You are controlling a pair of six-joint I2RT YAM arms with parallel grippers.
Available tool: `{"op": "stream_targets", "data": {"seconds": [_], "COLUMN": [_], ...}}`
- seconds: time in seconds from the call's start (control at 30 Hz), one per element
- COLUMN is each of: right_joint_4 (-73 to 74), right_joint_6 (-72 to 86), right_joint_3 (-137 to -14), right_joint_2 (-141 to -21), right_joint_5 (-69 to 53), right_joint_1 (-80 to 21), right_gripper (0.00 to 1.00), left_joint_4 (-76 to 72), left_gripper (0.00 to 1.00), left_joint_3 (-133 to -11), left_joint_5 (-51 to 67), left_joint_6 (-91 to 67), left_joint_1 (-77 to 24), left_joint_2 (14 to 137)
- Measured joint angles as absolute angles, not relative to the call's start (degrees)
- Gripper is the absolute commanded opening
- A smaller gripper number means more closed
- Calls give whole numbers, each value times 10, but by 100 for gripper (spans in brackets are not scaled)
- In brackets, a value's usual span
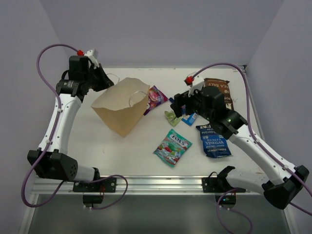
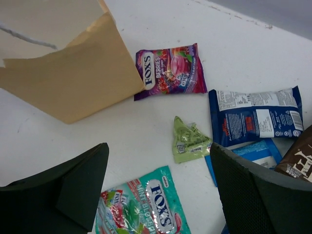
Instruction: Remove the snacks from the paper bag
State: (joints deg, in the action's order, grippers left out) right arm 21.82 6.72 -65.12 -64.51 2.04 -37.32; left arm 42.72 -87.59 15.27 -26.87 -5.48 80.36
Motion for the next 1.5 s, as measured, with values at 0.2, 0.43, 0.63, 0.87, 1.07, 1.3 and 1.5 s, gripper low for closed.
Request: {"op": "stream_targets", "data": {"seconds": [0.2, 0.43, 0.63, 0.87, 1.07, 1.3, 1.5], "right_joint_4": [224, 234, 243, 256, 262, 262, 263], "right_joint_6": [69, 68, 69, 68, 68, 69, 68], "right_joint_3": [-659, -662, -666, -673, -688, -689, -689], "right_joint_2": [-611, -607, -608, -608, -615, -618, -618], "right_joint_5": [21, 21, 20, 20, 17, 13, 7], "right_joint_1": [-373, -373, -373, -373, -373, -373, -373], "right_gripper": [88, 88, 89, 89, 89, 89, 89], "left_joint_4": [425, 438, 460, 483, 490, 490, 485], "left_gripper": [0, 0, 0, 0, 0, 28, 65], "left_joint_3": [-872, -855, -831, -809, -808, -808, -808], "left_joint_5": [152, 141, 126, 97, 70, 67, 102], "left_joint_6": [-263, -249, -236, -229, -227, -218, -212], "left_joint_1": [-21, 23, 34, 36, 37, 37, 37], "left_joint_2": [797, 760, 723, 686, 664, 663, 666]}}
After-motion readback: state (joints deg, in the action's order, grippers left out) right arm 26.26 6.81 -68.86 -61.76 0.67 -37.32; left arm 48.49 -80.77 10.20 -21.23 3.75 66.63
